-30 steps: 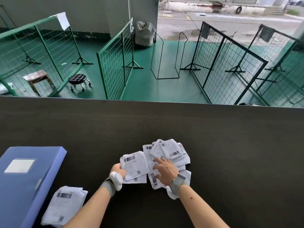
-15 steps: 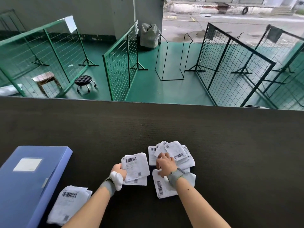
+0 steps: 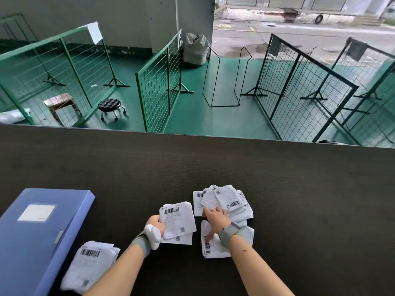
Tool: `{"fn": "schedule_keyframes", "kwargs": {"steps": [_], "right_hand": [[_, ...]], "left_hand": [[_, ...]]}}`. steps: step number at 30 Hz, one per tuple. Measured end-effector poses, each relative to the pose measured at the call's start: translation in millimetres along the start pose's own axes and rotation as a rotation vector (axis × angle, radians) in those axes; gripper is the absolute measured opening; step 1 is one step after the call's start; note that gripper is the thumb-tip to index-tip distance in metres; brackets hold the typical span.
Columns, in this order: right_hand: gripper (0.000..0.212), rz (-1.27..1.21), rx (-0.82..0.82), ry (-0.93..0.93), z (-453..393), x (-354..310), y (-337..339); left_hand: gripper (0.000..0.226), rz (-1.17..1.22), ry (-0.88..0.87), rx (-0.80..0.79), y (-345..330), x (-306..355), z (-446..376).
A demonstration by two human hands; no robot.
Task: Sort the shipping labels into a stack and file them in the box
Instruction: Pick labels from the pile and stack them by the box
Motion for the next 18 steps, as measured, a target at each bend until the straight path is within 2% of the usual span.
{"fn": "schedule_keyframes", "kwargs": {"steps": [3,5,6,8,11,12,16,18], "right_hand": [[0.041,-0.059,-0.044,-0.029,-0.5,4.5,4.8],[0.019,-0.199,-0.029,-0.085,-1.1,7.9,6.5],[0.015,-0.313,-0.002,-0.141,0.0,9.9,8.6],[0.018,-0.61,0.09,-0.311,2.7,13.2,15.5],[0.041,-1.111,0.194,-0.616,2.3,23.6,19.7],[0.042,-1.177,0.214,-0.641,3.3,25.1,23.1],[0.056,-1.19,0.327,-0.74,4.2,27.0,33.3],[0.046,-1.2,0.369,-0.742,5.4,22.8,38.4]], "left_hand": [[0.034,-0.004,0.008,-0.016,1.3,-2.5,-4.1],[0.031,-0.01,0.011,-0.005,3.4,-3.2,-6.0],[0.028,-0.014,0.01,0.005,4.1,-3.5,-7.2],[0.025,-0.009,0.016,0.012,6.9,-6.3,-10.7],[0.023,-0.02,0.029,-0.028,6.4,-15.1,-19.6],[0.026,-0.03,0.033,-0.037,6.3,-18.1,-21.9],[0.024,-0.1,0.031,0.028,10.2,-23.7,-29.1],[0.024,-0.101,0.007,0.028,10.8,-21.3,-29.6]]}}
Point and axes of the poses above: each hand's wrist, its own z-axis away from the middle knuckle, its own y-axis out of the back of the hand, x = y × z, the point moved 1 cm from there along -z, towards the middle knuckle, and after that the axes turned 12 degrees about x, right-handed, at the moved point
